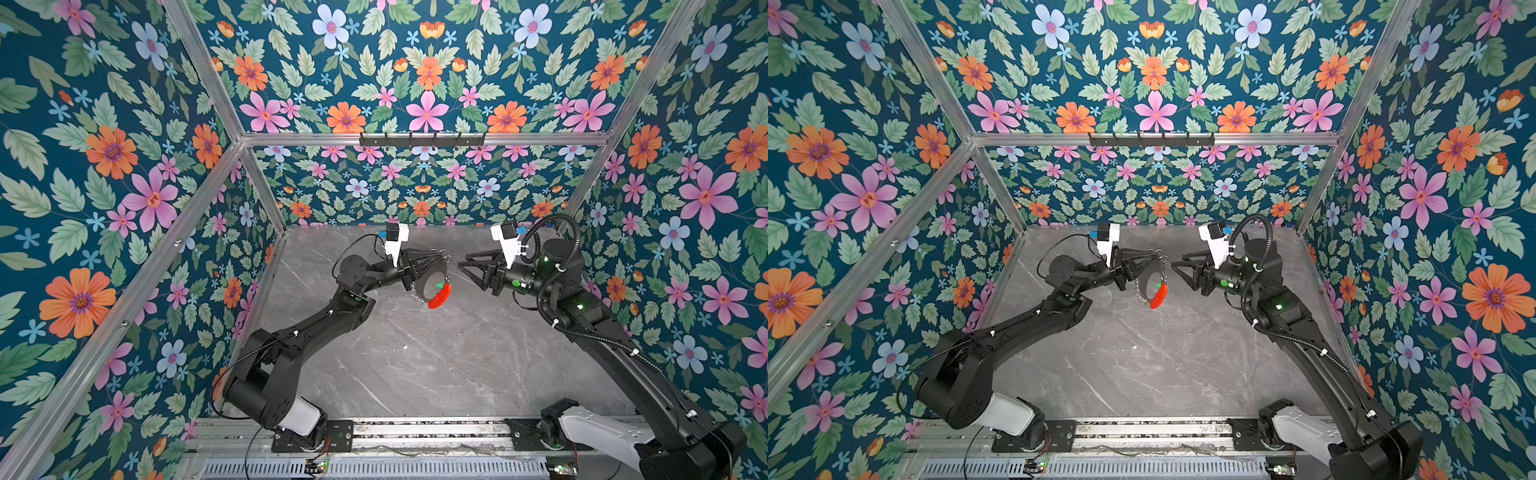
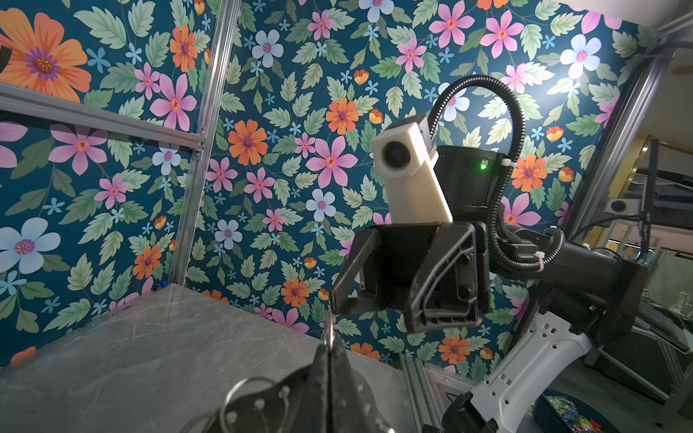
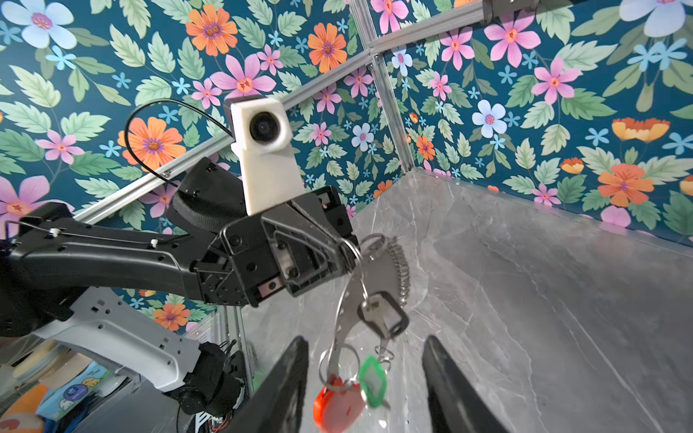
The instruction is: Put the keys on the keyring
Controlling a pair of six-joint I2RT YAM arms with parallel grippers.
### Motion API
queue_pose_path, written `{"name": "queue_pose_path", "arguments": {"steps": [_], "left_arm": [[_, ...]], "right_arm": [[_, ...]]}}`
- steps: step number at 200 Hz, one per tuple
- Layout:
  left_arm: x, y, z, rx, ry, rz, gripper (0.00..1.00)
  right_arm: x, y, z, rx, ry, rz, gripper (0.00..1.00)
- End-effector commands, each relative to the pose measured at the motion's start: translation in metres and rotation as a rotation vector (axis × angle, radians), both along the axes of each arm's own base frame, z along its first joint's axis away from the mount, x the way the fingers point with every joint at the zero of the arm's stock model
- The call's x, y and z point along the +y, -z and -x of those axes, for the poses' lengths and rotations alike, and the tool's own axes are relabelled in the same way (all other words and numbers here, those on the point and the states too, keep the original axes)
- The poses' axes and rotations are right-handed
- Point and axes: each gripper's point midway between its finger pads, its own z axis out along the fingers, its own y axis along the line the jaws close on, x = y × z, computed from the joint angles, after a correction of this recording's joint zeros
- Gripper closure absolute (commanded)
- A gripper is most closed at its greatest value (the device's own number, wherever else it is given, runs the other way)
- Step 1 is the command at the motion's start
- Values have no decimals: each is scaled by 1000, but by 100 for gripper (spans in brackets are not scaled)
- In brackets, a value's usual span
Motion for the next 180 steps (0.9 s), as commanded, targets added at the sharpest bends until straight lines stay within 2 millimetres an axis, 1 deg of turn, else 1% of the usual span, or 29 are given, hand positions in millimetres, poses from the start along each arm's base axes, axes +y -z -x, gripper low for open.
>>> {"name": "queue_pose_path", "arguments": {"steps": [1,35,56,79,119,128,158,173,180], "left_arm": [[1,-11,6,-45,12,25,100],[1,-13,7,-47,18,25,100],[0,-13,8,-47,23,22,100],[-1,-12,8,-45,27,20,100],[-2,-11,8,-44,31,19,100],[-3,-11,8,-43,31,19,100],[-3,-11,8,-45,30,19,100],[-3,-11,7,-43,30,18,100],[-4,-11,7,-42,30,18,100]], "right_arm": [[8,-14,-3,-16,-44,-52,54],[15,-21,-12,-17,-66,-98,67],[18,-23,-13,-11,-81,-110,74],[21,-21,-14,6,-101,-117,78],[27,-16,-14,37,-142,-125,81],[27,-16,-14,42,-147,-125,84],[27,-16,-13,42,-150,-125,96],[27,-16,-12,43,-153,-125,100],[27,-17,-12,41,-155,-126,100]]}}
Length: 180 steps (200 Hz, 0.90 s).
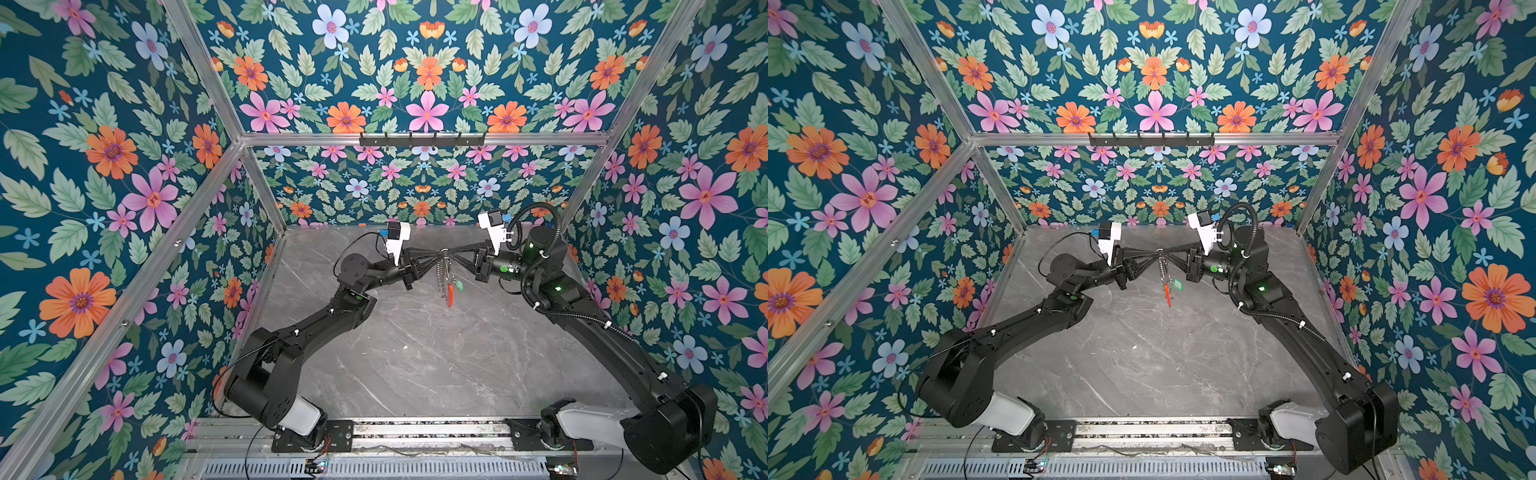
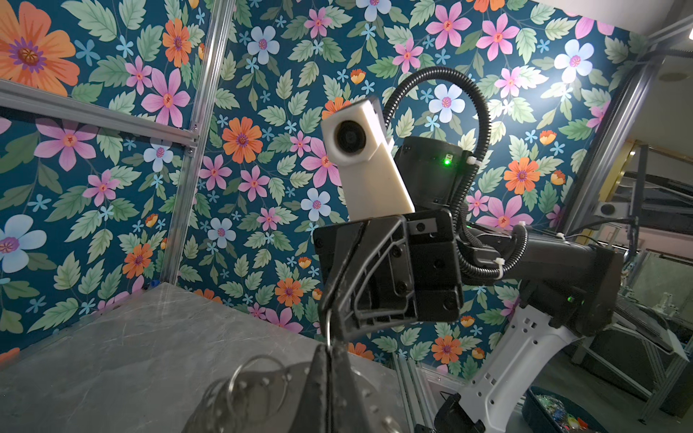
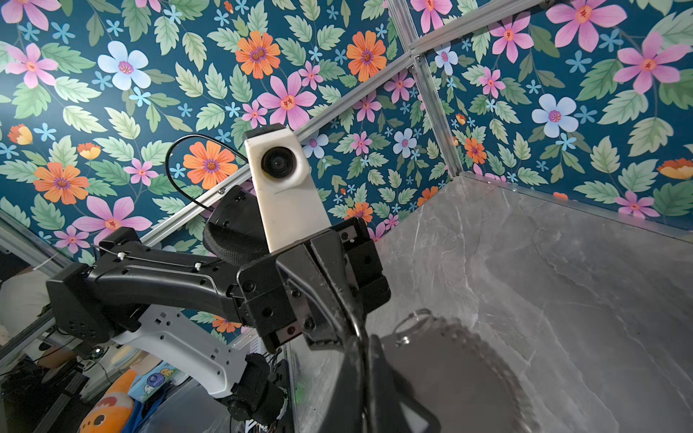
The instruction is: Put the keys on the keyring
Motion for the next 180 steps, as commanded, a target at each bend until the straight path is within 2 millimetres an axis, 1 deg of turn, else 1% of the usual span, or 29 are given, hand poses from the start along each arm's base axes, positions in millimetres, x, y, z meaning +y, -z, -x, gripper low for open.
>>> {"name": "queue_pose_path", "arguments": {"steps": [1,44,65,72,80,101,111,126,148,166,180], "left_arm": [[0,-8,5,-54,8,18,100],[-2,-6,3,-54,5,12,100],[-1,-2,2,-77,-4,-5,79],[0,1,1,-92,-10,-20,74],[2,4,2,-116,-14,-40,72],[5,18,3,-182,-46,-138,73],[5,30,4,-228,-58,-211,76],[4,41,7,-265,-42,-285,79],[2,45,12,-283,6,-329,80],[-1,40,15,-290,55,-337,80],[-5,36,14,-281,82,-337,80]], "right_arm": [[2,-11,4,-30,-22,-24,100],[0,-14,7,-44,-21,-17,100],[-3,-10,5,-51,5,14,100],[-5,-7,5,-56,20,38,100],[-6,-2,3,-57,36,67,100],[-13,9,3,-65,69,150,100],[-15,13,5,-75,71,179,100],[-16,19,6,-85,72,208,100],[-15,27,9,-80,46,239,100],[-10,30,14,-80,12,250,100],[-8,31,15,-78,-1,250,100]]}}
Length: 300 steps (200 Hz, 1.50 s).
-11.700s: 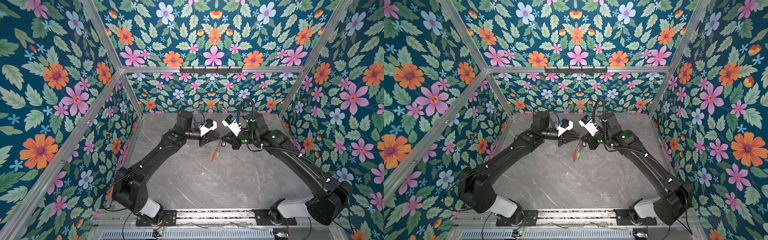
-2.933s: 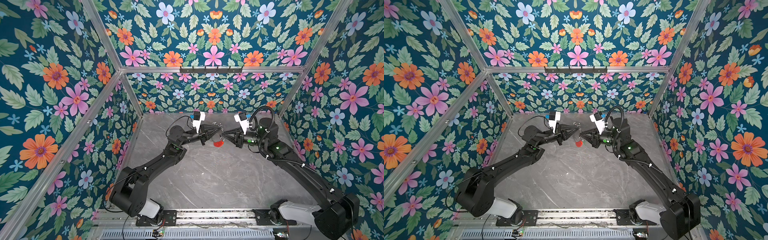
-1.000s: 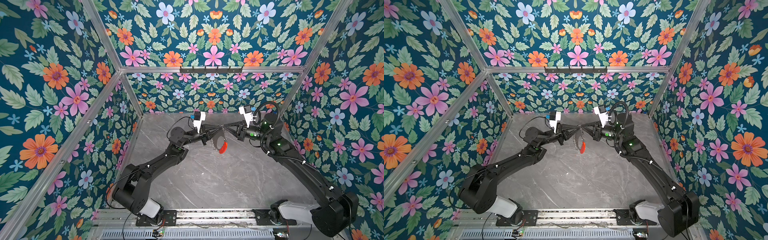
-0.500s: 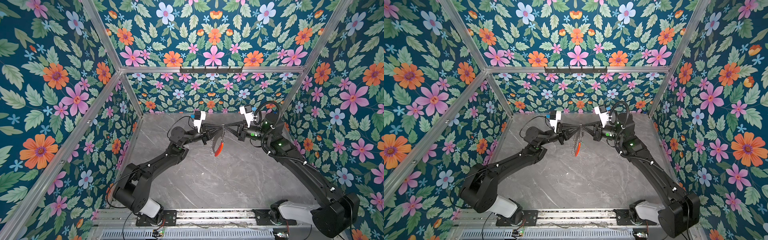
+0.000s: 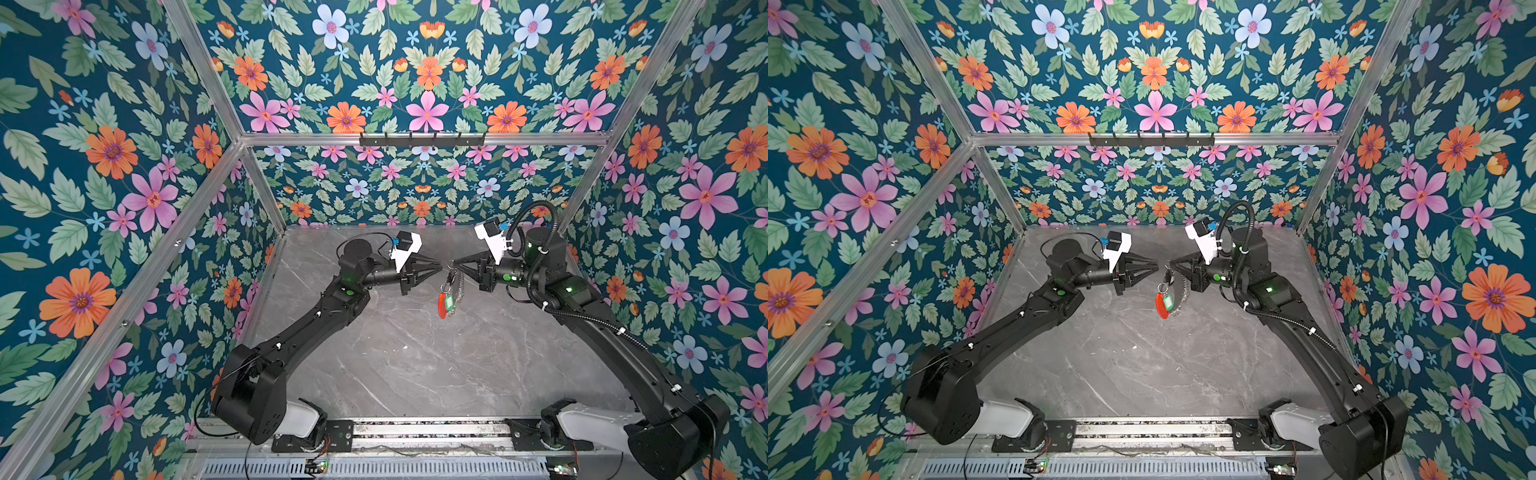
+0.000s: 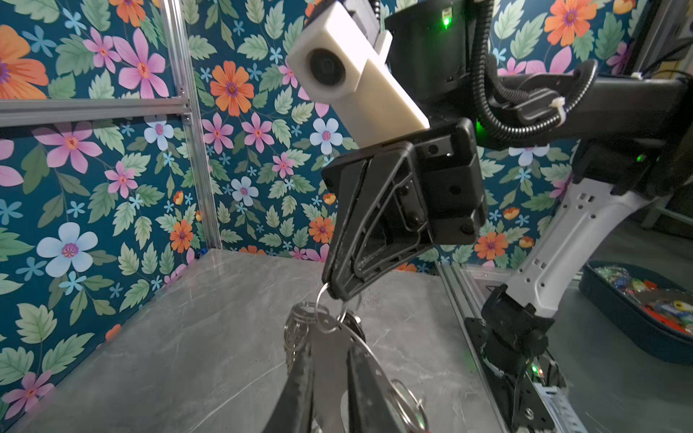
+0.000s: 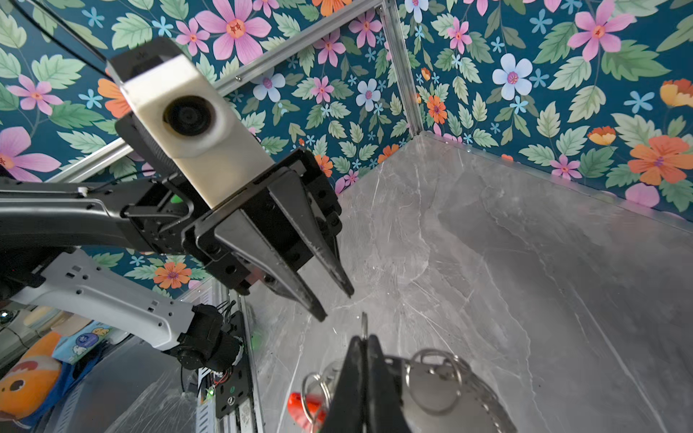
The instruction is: Put the keys on the keyring
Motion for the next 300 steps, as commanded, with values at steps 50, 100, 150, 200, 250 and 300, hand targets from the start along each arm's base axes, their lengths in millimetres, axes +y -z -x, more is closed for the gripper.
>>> {"name": "queue_pose_path", "arguments": {"steps": [50,100,150,200,250,300], "left_arm": [[-14,-5,4,83,156,-2,83],[-18,-4,1,123,161,1,88],[-18,-4,0,135,152,6,100],[-9,-14,5,69,116,76,100],[-8,-17,-1,98,79,93,100],[-7,-20,-4,109,55,110,100]], "right_arm": [[8,-4,11,-38,-72,4,100],[8,-9,9,-50,-63,5,100],[10,-8,4,-35,-57,-4,100],[6,-9,0,-27,-4,-47,85],[-2,-4,-1,-41,34,-37,58],[-2,-1,0,-40,26,-30,77]]}}
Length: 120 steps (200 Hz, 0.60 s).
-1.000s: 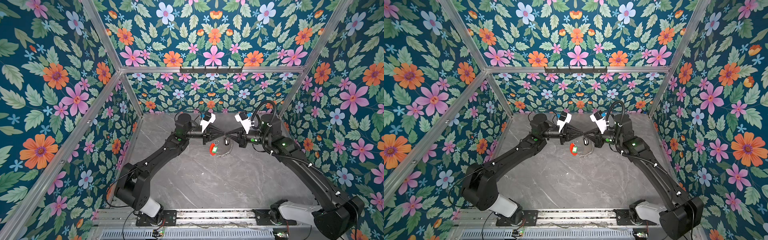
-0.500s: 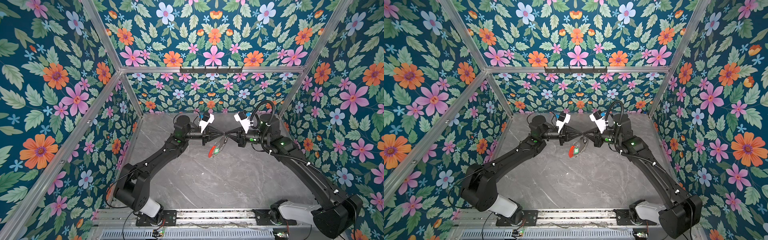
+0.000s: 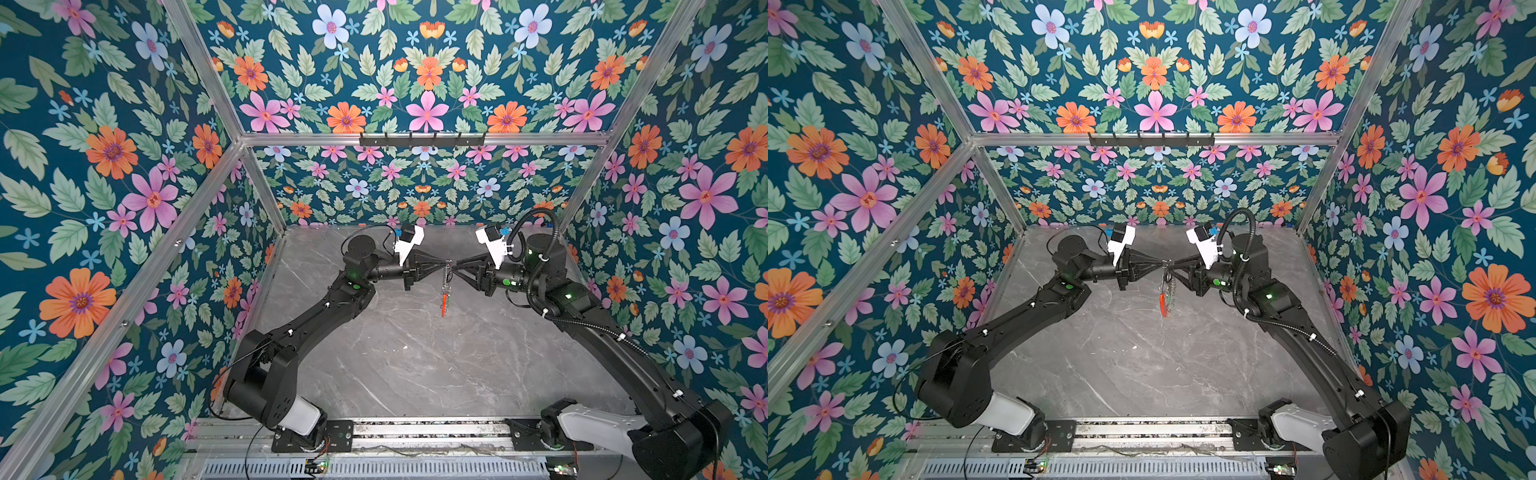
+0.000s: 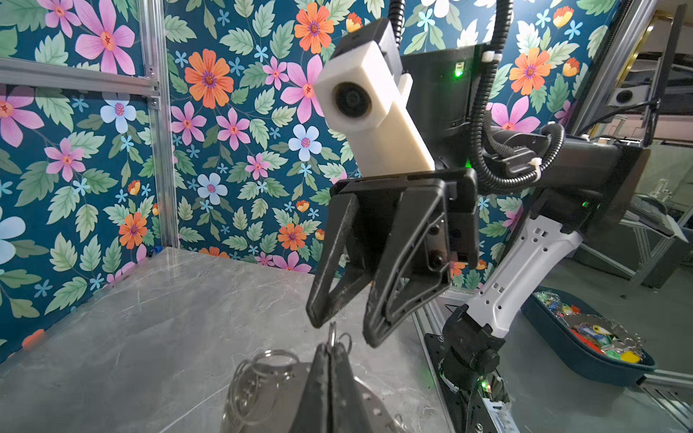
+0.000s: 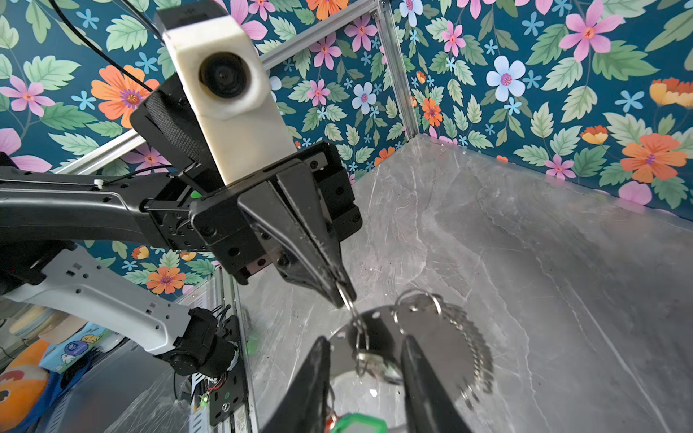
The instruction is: Put the keys on the keyring
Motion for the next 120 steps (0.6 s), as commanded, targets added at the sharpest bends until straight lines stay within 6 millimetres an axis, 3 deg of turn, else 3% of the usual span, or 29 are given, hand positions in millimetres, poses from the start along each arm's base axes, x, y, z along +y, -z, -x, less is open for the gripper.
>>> {"name": "queue_pose_path", "arguments": {"steps": [1,46,120], "left_arm": [[2,-14,-1,-34,-24,43,100],[0,-17,-11,25,-42,62,100],[-1,-22,-26,62,-97,118,100]], "right_arm": [[2,-7,-1,-36,-12,-6,78],[11,-4,-3,0,-54,-29,99],[25,-1,-4,14,-83,-47,98]]}}
